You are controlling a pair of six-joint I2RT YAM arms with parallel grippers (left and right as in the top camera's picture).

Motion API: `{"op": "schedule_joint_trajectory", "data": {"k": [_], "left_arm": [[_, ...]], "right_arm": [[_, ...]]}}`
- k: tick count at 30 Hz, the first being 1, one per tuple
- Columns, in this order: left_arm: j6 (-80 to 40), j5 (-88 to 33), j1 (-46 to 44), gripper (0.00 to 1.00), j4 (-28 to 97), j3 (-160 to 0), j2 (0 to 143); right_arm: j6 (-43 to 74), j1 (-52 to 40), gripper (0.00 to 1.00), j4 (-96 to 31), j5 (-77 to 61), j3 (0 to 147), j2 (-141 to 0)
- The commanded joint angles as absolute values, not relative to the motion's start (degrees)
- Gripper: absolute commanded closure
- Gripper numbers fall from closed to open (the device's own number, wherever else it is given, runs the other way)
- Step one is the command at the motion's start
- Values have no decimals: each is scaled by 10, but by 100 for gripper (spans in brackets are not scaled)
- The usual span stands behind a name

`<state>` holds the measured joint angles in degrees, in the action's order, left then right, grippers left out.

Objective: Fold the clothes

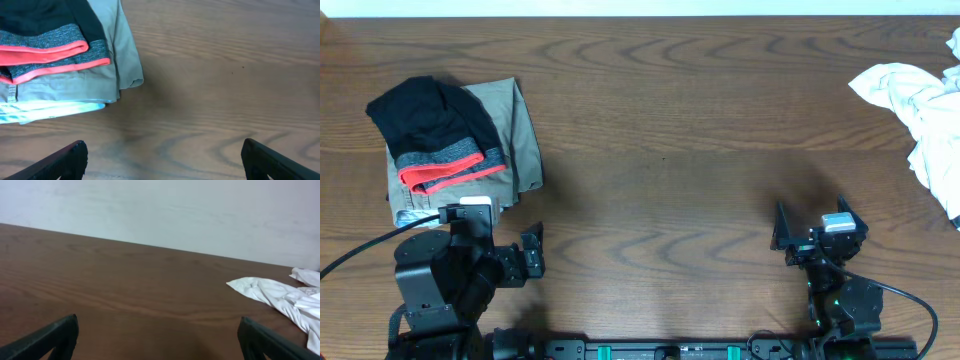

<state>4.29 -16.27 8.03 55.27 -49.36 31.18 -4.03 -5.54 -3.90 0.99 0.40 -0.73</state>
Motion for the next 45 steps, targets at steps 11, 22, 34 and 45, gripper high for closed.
{"op": "schedule_joint_trajectory", "data": {"k": [11, 22, 34, 45], "left_arm": [[38, -160, 81, 2, 553, -496, 312], [45, -132, 41, 2, 527, -439, 231], [15, -111, 18, 2, 187, -110, 18], [11, -75, 9, 2, 35, -2, 1]], "right_arm": [[-48, -60, 1, -42, 4, 3, -5], [-48, -60, 1, -43, 4, 3, -5], [-48, -60, 1, -42, 4, 3, -5], [-48, -60, 1, -42, 4, 3, -5]]}}
